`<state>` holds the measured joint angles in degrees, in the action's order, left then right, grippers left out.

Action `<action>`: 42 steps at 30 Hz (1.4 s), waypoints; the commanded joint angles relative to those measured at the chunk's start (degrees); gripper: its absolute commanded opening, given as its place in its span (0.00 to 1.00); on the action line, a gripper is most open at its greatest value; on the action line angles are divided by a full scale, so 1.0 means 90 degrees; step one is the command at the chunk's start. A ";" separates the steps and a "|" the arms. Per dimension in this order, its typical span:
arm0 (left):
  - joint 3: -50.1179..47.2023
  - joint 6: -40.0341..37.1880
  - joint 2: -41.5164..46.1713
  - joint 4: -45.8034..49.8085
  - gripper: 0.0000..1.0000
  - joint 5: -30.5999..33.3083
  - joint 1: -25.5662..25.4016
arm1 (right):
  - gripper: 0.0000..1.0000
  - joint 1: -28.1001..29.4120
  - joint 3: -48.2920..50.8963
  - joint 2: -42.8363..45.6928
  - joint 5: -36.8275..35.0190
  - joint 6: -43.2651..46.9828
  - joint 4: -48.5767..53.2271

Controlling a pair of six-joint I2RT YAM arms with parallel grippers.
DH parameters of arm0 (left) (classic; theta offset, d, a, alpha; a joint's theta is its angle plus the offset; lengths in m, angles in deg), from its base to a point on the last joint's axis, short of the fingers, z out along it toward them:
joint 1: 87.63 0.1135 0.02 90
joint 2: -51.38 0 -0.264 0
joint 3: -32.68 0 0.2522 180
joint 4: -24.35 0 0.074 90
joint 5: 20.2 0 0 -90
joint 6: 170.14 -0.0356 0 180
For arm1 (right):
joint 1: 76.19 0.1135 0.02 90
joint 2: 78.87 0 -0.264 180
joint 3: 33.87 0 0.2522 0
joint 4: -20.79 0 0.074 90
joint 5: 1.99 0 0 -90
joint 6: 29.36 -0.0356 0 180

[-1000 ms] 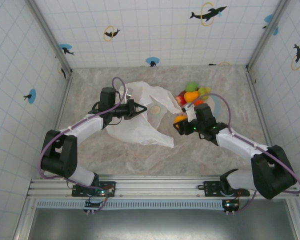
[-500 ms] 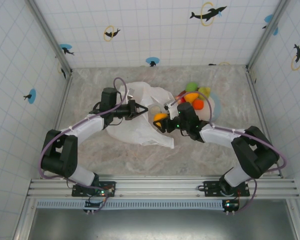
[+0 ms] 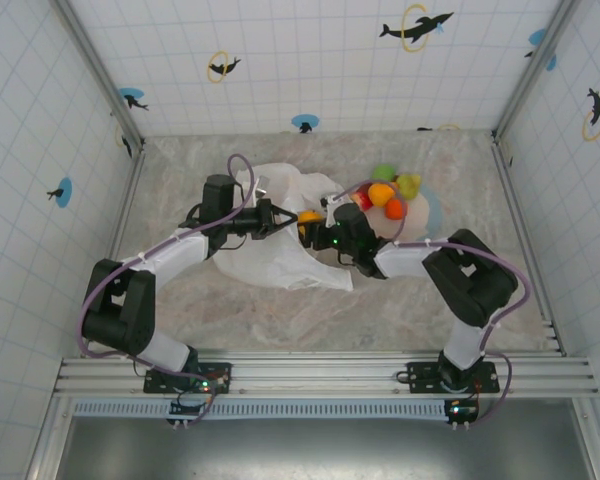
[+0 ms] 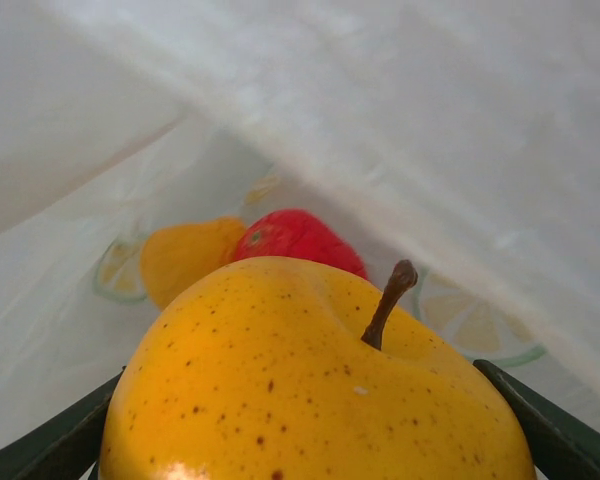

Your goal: Place the fruits into the plastic bag

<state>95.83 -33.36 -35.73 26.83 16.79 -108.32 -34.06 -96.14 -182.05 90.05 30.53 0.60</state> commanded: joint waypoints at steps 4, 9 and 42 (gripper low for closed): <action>0.0079 0.0012 0.0005 -0.0211 0.00 -0.0154 -0.0035 | 0.59 0.0122 -0.0468 -0.0596 -0.1418 -0.0941 -0.0407; 0.0040 -0.0052 0.0010 -0.0204 0.00 -0.0136 -0.0035 | 0.59 0.0260 -0.0591 -0.0923 -0.1694 -0.1266 -0.0780; -0.0088 0.0000 0.0012 -0.0340 0.00 -0.0192 -0.0032 | 0.88 0.0174 -0.1290 -0.1460 -0.0344 -0.2042 -0.1947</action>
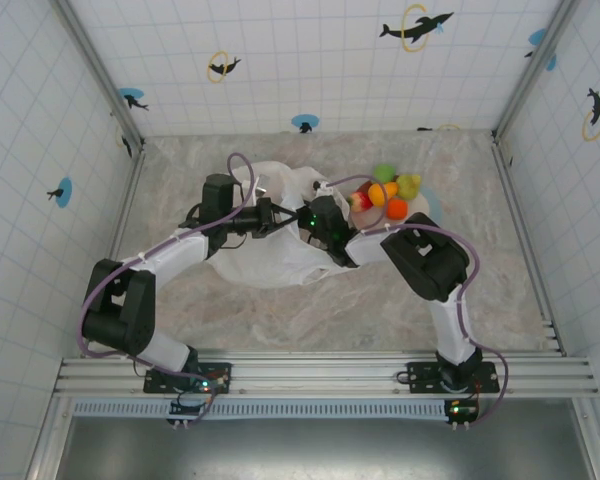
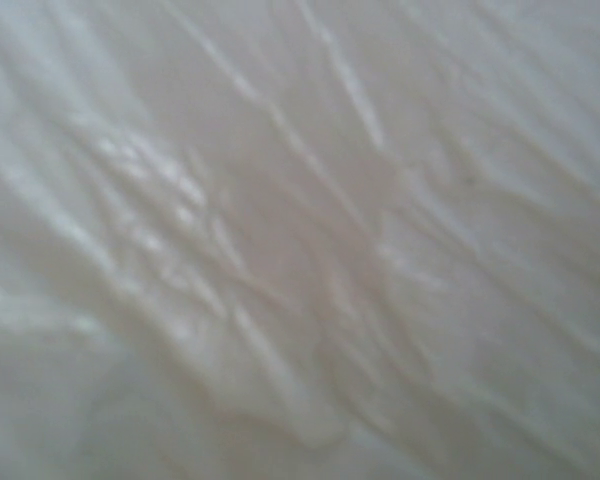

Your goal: Place the fruits into the plastic bag

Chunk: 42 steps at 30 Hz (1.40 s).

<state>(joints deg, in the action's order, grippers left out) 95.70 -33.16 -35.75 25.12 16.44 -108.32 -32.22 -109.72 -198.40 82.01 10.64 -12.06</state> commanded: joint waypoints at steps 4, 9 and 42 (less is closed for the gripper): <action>-0.0087 -0.0035 0.0044 -0.0138 0.00 -0.0107 0.0007 | 0.86 -0.0116 0.0587 0.0631 0.1293 0.0301 -0.0871; -0.0077 -0.0026 0.0081 -0.0124 0.00 -0.0089 0.0101 | 0.81 -0.0225 0.1043 0.1092 0.2090 0.0644 -0.0740; -0.0091 -0.0103 -0.0020 0.0018 0.00 -0.0066 0.0160 | 0.60 -0.0364 0.1519 0.1560 0.1413 0.0561 0.2468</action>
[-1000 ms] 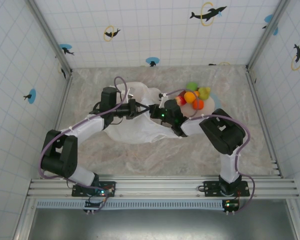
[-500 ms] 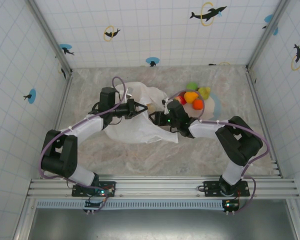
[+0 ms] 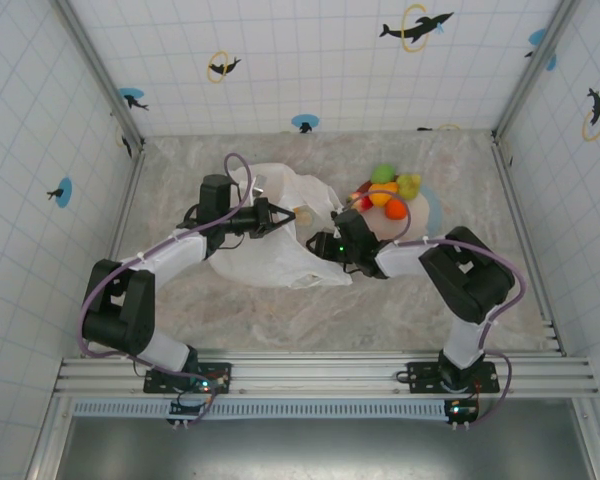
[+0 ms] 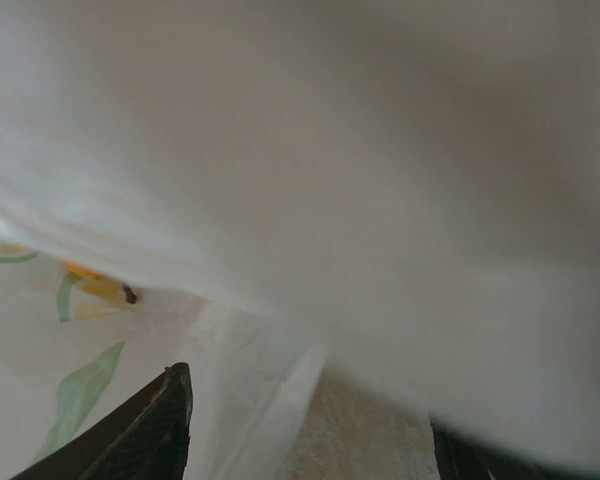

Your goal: Place the fruits into the plastic bag

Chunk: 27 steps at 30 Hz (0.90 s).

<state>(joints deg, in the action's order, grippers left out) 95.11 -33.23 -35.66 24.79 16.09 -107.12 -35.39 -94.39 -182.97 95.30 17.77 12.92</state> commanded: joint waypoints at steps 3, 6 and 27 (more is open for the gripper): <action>-0.0026 -0.0125 -0.0018 0.0093 0.00 -0.0026 0.0026 | 0.51 -0.0011 -0.0199 -0.0319 -0.0062 -0.0318 -0.0546; -0.0029 -0.0134 -0.0026 0.0112 0.00 -0.0028 0.0026 | 0.40 -0.0037 -0.0222 -0.0471 0.0017 -0.0490 -0.0905; 0.0755 -0.0248 0.0497 0.0764 0.00 0.0049 0.0492 | 0.00 0.0123 0.0232 0.1883 -0.1154 -0.0024 -0.0633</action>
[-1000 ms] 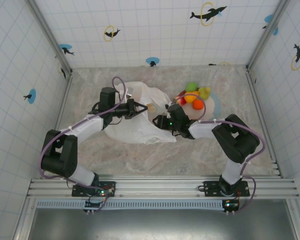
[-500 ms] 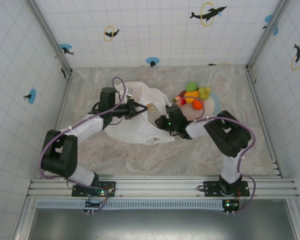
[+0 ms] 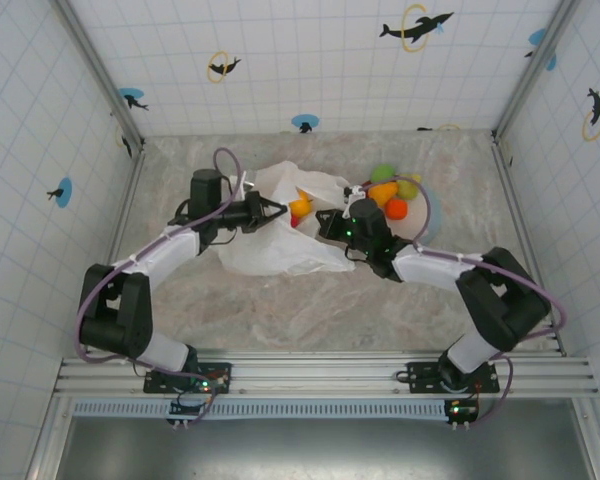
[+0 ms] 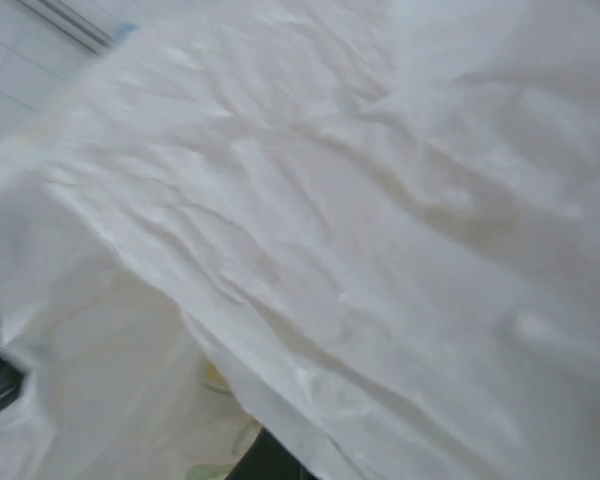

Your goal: Place the fruits into the plastic bag

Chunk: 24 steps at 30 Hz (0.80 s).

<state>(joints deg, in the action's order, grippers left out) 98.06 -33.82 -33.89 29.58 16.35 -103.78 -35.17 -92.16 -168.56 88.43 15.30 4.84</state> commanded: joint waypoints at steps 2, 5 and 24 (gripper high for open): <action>0.0730 -0.0234 0.0324 0.0416 0.00 0.0066 0.0212 | 0.00 0.0158 -0.0042 0.0417 -0.0456 0.0291 0.0363; 0.0921 -0.0186 0.0343 0.0510 0.00 0.0085 0.0384 | 0.00 0.0269 -0.0006 0.0540 -0.0587 0.0388 0.0527; -0.0152 -0.0124 0.0219 -0.0023 0.00 0.0067 0.0544 | 0.44 0.0018 0.0611 0.1118 0.0683 0.1578 0.1410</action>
<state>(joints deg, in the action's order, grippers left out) 97.86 -33.80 -31.49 31.35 17.77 -98.84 -34.43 -87.68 -161.88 89.07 24.43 15.24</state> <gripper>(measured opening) 0.041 0.413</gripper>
